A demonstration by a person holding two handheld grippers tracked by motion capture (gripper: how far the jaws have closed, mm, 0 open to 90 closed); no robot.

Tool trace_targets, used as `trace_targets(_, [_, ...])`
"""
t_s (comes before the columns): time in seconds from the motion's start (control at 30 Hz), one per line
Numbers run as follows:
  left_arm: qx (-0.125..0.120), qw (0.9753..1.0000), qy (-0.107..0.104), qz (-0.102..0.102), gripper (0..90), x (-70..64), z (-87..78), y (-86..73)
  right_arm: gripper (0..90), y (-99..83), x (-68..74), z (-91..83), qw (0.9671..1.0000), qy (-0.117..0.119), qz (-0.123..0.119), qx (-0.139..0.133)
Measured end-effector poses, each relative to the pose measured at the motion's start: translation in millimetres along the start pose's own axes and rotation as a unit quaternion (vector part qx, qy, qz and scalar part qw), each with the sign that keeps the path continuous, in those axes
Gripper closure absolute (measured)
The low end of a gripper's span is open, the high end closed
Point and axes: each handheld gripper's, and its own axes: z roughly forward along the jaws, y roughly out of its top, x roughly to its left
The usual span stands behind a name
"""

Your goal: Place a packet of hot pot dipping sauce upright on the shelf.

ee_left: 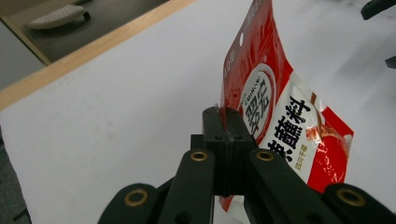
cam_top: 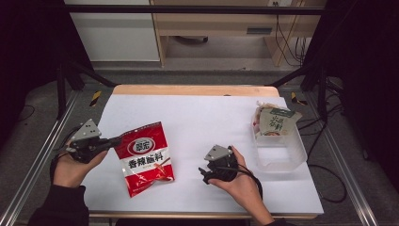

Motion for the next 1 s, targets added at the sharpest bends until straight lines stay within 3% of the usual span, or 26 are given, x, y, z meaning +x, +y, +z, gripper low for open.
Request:
trace_targets(0.1, [-0.002,0.9998,-0.004,0.021,90.0,-4.1,-2.6,15.9,15.5,6.2,-4.8,-6.6,1.0,0.002,-0.002,-0.003])
trace_targets(0.2, [-0.013,0.9994,-0.017,0.029,90.0,-7.9,-2.4,28.3,15.3,13.9,-10.8,-14.6,1.0,0.001,-0.007,-0.003])
trace_targets(0.37, [-0.01,0.9984,-0.025,0.05,90.0,-15.0,4.5,42.8,15.3,26.2,-18.6,-23.9,0.9998,0.007,-0.016,0.0])
trace_targets(0.73, [-0.021,0.9968,-0.041,0.065,90.0,-28.7,12.9,65.9,17.9,54.8,-24.0,-44.0,0.9981,0.048,-0.038,0.009])
trace_targets(0.83, [-0.021,0.9965,-0.043,0.068,90.0,-31.1,14.6,69.9,18.6,59.1,-25.9,-46.8,0.9974,0.063,-0.035,0.009])
trace_targets(1.0, [-0.021,0.9964,-0.043,0.07,90.0,-33.1,16.3,75.6,19.8,64.2,-28.2,-50.6,0.9969,0.067,-0.039,0.014])
